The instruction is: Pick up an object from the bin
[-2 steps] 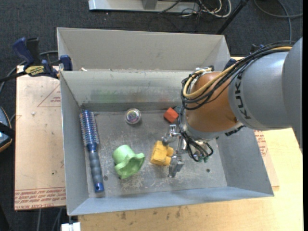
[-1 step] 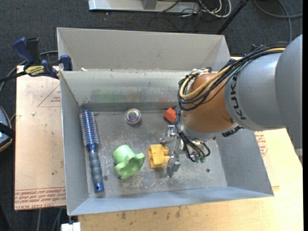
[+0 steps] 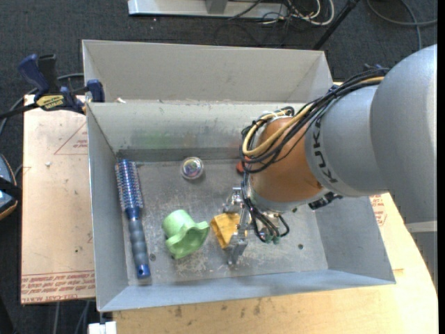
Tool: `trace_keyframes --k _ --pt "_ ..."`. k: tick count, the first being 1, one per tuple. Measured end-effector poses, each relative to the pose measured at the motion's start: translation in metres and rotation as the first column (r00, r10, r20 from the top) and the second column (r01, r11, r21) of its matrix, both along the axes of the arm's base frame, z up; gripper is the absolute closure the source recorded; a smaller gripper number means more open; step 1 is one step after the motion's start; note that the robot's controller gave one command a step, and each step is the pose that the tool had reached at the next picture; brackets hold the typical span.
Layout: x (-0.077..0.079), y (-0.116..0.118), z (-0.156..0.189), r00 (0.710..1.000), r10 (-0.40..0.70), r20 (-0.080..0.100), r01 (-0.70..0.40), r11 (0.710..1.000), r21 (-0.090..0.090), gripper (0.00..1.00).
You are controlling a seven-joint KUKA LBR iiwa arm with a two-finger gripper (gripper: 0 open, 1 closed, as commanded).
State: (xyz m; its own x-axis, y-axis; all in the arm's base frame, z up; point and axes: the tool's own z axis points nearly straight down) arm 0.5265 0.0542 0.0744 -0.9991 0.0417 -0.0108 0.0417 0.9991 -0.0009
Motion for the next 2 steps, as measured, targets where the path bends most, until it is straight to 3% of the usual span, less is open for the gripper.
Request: trace_keyframes --k 1,2 --pt "0.001 0.001 0.002 1.0 0.0 0.006 0.0 1.0 0.003 1.0" --pt "0.013 -0.006 0.159 0.994 0.105 0.001 -0.105 0.994 0.001 1.0"
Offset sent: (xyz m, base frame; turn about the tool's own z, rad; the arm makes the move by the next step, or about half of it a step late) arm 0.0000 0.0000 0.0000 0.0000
